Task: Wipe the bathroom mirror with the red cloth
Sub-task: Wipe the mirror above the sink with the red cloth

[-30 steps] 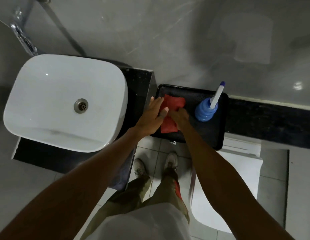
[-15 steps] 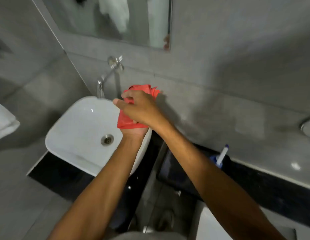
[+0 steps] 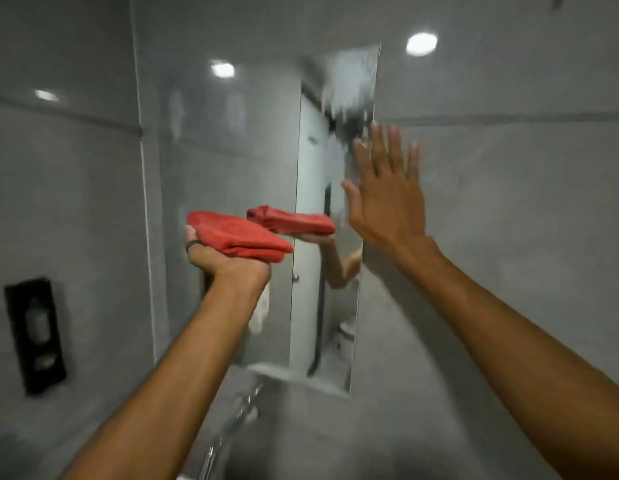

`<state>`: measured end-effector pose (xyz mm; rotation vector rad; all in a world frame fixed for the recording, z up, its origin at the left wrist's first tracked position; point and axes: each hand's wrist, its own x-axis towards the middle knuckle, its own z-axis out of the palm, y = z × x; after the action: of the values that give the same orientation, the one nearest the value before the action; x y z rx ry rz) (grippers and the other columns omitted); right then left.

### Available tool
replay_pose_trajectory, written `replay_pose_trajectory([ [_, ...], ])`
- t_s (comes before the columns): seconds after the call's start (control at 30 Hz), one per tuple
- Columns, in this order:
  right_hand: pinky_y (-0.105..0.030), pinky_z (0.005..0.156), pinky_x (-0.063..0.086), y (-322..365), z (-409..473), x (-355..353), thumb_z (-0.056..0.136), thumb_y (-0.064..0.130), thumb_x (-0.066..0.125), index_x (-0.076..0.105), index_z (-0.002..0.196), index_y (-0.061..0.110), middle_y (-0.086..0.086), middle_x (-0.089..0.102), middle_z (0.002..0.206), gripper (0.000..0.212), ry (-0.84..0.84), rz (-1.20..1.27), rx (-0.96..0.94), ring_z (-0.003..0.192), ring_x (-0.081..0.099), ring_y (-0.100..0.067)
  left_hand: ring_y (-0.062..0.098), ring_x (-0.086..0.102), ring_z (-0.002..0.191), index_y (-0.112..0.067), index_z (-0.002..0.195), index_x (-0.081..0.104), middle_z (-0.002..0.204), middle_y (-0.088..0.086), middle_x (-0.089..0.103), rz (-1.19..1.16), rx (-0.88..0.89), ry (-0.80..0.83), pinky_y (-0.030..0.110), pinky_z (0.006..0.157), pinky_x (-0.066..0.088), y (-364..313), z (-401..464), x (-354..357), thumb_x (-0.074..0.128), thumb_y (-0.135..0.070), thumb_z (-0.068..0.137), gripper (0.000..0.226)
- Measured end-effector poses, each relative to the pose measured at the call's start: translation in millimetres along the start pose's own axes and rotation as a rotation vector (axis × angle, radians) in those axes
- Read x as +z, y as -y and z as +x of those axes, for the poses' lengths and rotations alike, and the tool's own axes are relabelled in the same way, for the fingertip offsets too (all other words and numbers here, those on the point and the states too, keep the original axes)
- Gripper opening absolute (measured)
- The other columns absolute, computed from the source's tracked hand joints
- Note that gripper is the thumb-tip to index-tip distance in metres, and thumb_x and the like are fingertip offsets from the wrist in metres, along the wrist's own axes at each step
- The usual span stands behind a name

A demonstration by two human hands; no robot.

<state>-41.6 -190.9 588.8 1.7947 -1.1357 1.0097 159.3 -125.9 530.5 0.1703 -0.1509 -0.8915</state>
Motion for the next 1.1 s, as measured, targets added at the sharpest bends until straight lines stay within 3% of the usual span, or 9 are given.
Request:
replay_pose_trajectory([
  [0.13,-0.061,0.127,0.004,-51.7,57.9,-12.8,0.106,0.058,0.019,0.000,0.165,0.023,-0.009,-0.010,0.173,0.071,-0.057,-0.092,0.080,0.160,-0.011,-0.030,0.030,0.069,0.119,-0.027,0.135,0.057,0.131,0.009,0.067,0.250,0.142,0.254,0.045,0.091,0.060,19.6,27.3,100.5,0.032,-0.075,0.097,0.067],
  [0.2,-0.061,0.127,0.005,-61.4,68.5,-11.9,0.105,0.060,0.020,-0.001,0.165,0.024,-0.007,-0.011,0.173,0.073,-0.095,-0.128,0.053,0.160,-0.012,-0.029,0.028,0.032,0.156,-0.034,0.160,0.029,0.169,0.004,0.032,0.654,0.416,0.404,0.053,0.123,0.034,46.2,41.5,129.4,0.023,-0.071,0.102,0.069],
  [0.23,-0.061,0.127,0.004,-63.6,72.7,-8.4,0.105,0.061,0.018,-0.001,0.165,0.025,-0.007,-0.011,0.173,0.073,-0.125,-0.148,0.045,0.160,-0.011,-0.028,0.025,0.010,0.162,-0.033,0.164,0.013,0.175,0.001,0.010,0.902,0.634,0.399,0.055,0.131,0.015,61.6,50.9,143.5,0.019,-0.061,0.108,0.064],
  [0.3,-0.060,0.128,0.003,-64.0,75.7,-1.8,0.104,0.063,0.015,-0.002,0.165,0.026,-0.006,-0.012,0.173,0.073,-0.162,-0.166,0.041,0.160,-0.011,-0.028,0.029,-0.011,0.162,-0.023,0.165,-0.003,0.174,0.005,-0.010,1.259,0.919,0.275,0.055,0.131,-0.004,78.8,61.8,169.2,0.018,-0.044,0.112,0.061],
  [0.47,-0.057,0.129,-0.001,-70.2,79.8,7.2,0.104,0.061,0.011,-0.002,0.165,0.027,-0.006,-0.011,0.173,0.070,-0.201,-0.171,0.036,0.160,-0.012,-0.028,0.035,-0.013,0.161,-0.019,0.164,-0.006,0.174,0.010,-0.012,1.595,1.204,0.285,0.057,0.130,-0.006,92.4,63.9,221.7,0.019,-0.048,0.110,0.066],
  [0.7,-0.052,0.130,0.001,-70.0,77.7,7.5,0.106,0.053,0.006,-0.001,0.165,0.020,-0.006,-0.008,0.173,0.068,-0.216,-0.122,0.071,0.160,-0.013,-0.024,0.035,-0.003,0.162,-0.017,0.165,0.006,0.175,0.012,0.000,1.676,1.624,0.886,0.061,0.130,0.004,100.7,64.5,159.1,0.023,-0.051,0.107,0.069],
  [0.77,-0.051,0.131,0.001,-68.7,74.8,6.6,0.105,0.053,0.005,0.000,0.165,0.021,-0.007,-0.008,0.173,0.068,-0.212,-0.098,0.088,0.160,-0.012,-0.024,0.033,-0.006,0.162,-0.019,0.166,0.003,0.175,0.011,-0.003,1.690,1.616,0.869,0.060,0.130,0.002,92.9,82.8,124.8,0.026,-0.049,0.108,0.069],
  [0.9,-0.051,0.131,0.000,-61.9,74.1,7.5,0.103,0.056,0.002,0.001,0.165,0.022,-0.008,-0.008,0.173,0.071,-0.230,-0.106,0.132,0.160,-0.011,-0.025,0.030,-0.014,0.161,-0.022,0.164,-0.007,0.174,0.009,-0.013,1.688,1.377,0.570,0.057,0.131,-0.007,76.2,98.7,139.6,0.026,-0.047,0.110,0.068],
  [1.1,-0.049,0.131,0.000,-61.3,75.7,14.4,0.105,0.054,0.005,0.002,0.165,0.021,-0.007,-0.006,0.174,0.068,-0.259,-0.105,0.159,0.160,-0.011,-0.023,0.034,-0.011,0.161,-0.021,0.164,-0.002,0.174,0.011,-0.010,1.691,1.399,0.621,0.061,0.129,-0.003,95.8,56.0,201.0,0.013,-0.054,0.106,0.069],
])
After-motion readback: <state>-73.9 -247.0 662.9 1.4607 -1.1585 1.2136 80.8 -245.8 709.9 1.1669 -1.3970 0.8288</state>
